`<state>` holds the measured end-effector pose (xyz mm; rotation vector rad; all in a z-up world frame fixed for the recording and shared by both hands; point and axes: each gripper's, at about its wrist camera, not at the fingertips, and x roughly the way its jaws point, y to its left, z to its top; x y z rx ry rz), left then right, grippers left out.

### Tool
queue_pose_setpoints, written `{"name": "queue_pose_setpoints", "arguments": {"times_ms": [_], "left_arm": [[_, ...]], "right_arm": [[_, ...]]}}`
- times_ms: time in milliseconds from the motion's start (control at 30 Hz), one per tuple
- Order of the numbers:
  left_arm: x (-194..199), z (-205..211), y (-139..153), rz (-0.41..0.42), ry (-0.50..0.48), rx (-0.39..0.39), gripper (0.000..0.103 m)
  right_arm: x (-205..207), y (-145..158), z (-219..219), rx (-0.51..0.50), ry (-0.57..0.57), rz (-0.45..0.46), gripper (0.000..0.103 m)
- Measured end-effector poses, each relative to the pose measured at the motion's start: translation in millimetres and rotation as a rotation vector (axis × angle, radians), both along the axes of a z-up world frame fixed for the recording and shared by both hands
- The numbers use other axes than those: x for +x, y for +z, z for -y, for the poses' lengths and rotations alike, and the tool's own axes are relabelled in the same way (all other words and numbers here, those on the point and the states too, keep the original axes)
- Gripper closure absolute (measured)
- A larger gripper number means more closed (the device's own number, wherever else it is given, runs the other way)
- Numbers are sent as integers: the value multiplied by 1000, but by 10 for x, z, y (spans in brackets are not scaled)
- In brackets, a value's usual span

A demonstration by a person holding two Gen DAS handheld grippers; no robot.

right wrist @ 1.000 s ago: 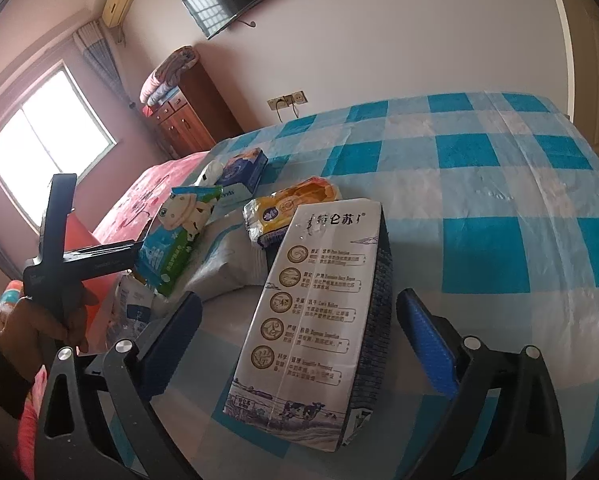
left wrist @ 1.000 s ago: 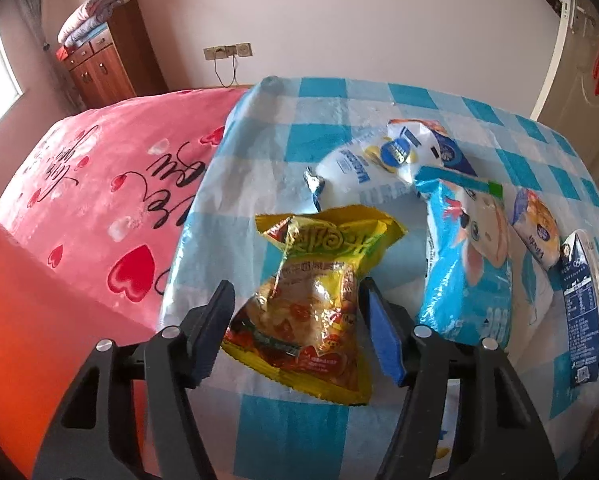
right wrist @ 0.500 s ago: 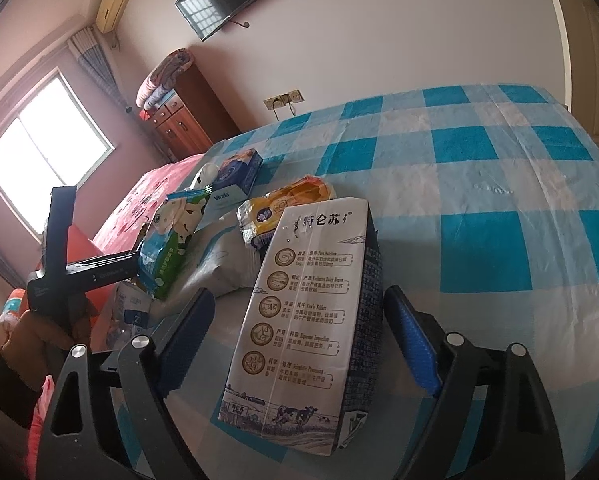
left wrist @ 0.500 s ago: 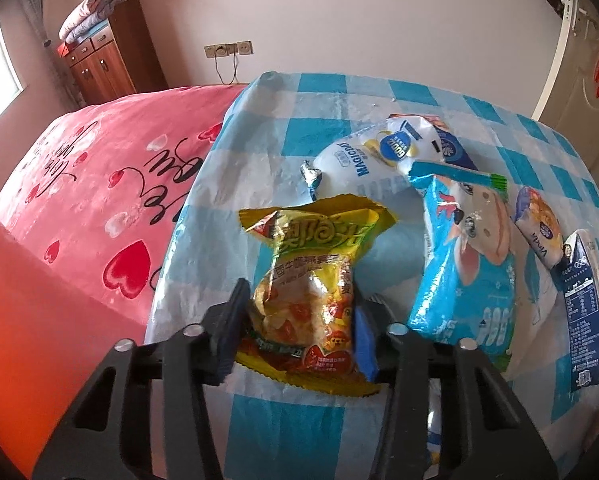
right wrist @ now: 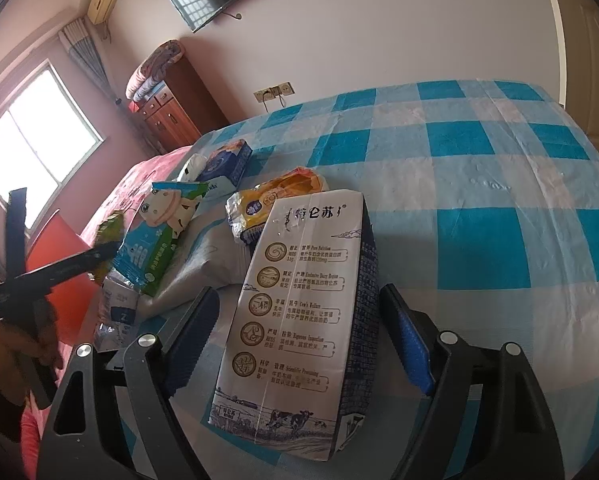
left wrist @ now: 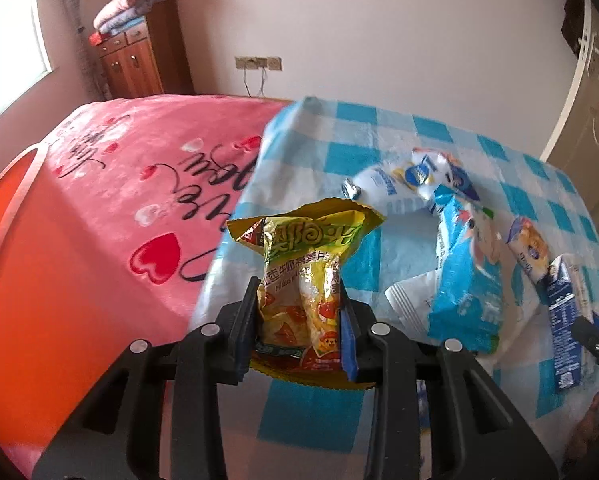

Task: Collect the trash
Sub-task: 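Grasp the yellow chip bag with the left gripper while the right grasps a white milk carton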

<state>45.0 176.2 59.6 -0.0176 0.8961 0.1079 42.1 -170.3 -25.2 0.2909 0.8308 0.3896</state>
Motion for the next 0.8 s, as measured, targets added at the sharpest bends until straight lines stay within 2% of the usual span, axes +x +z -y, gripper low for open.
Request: {"name": "queue_pose_setpoints", "arguments": {"times_ms": [200, 400, 600, 800], "left_arm": [[-326, 42, 246, 58, -17, -19, 67], [-603, 125, 320, 92, -71, -46, 67], [-858, 229, 321, 110, -133, -62, 67], [-1052, 262, 301, 118, -182, -60, 67]], "right_arm": [[-4, 1, -4, -2, -2, -1, 21], [-1, 0, -21, -18, -2, -2, 22], [6, 9, -72, -83, -33, -2, 31], [6, 7, -103, -137, -59, -1, 36]]}}
